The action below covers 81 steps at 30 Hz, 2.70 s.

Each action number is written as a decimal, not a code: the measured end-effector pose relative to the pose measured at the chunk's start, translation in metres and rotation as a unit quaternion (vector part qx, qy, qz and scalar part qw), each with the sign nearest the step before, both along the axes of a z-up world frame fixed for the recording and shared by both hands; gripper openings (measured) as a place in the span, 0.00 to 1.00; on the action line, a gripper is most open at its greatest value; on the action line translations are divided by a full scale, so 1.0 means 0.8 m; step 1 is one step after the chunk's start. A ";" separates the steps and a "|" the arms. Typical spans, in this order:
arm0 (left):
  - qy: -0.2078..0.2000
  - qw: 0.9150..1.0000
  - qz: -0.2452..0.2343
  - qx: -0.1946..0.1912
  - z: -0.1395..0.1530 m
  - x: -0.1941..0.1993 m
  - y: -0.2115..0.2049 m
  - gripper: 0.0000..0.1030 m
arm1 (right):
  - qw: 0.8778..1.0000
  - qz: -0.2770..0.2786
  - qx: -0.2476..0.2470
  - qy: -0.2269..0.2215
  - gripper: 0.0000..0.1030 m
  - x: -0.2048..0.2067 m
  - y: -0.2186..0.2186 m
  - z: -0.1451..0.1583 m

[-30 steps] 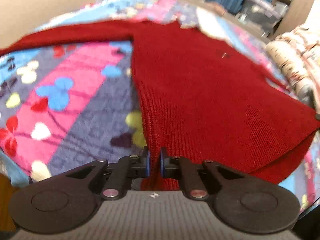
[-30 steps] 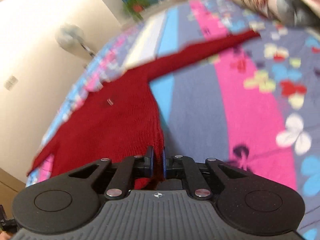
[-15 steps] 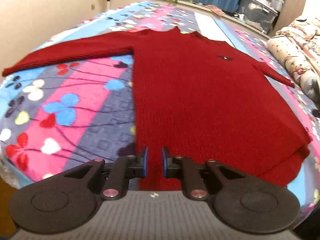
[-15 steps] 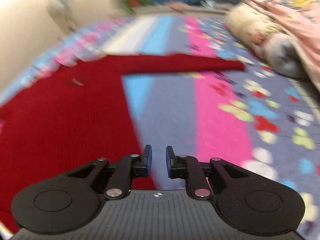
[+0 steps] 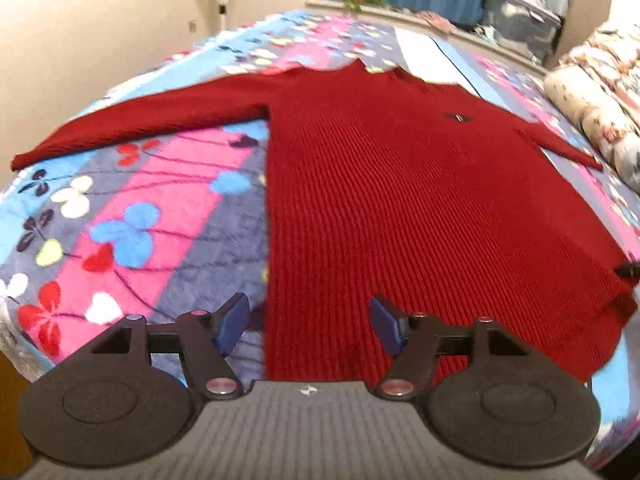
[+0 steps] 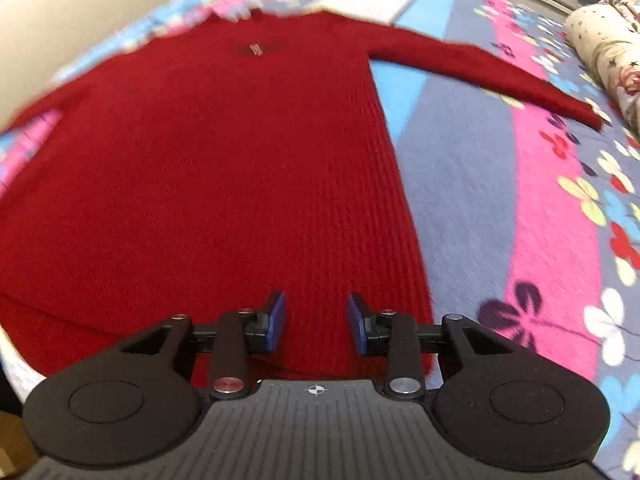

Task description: Fold small clothes

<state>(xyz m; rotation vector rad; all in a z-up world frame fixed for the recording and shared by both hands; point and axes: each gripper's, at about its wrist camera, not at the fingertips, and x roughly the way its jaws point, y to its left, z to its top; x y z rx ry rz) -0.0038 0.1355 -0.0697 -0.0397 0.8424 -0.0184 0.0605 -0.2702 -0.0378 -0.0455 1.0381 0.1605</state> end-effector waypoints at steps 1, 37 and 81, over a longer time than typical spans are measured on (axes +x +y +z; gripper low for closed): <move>-0.007 1.000 0.006 -0.005 0.004 0.000 0.002 0.70 | 1.000 -0.002 -0.003 -0.006 0.35 0.002 0.000 0.001; -0.171 0.975 0.080 0.118 0.098 0.070 -0.027 0.84 | 0.980 -0.095 0.014 -0.175 0.43 0.012 0.013 0.064; -0.063 0.895 0.387 -0.213 -0.038 0.272 0.319 0.19 | 0.999 0.032 -0.016 -0.041 0.21 0.086 0.092 -0.011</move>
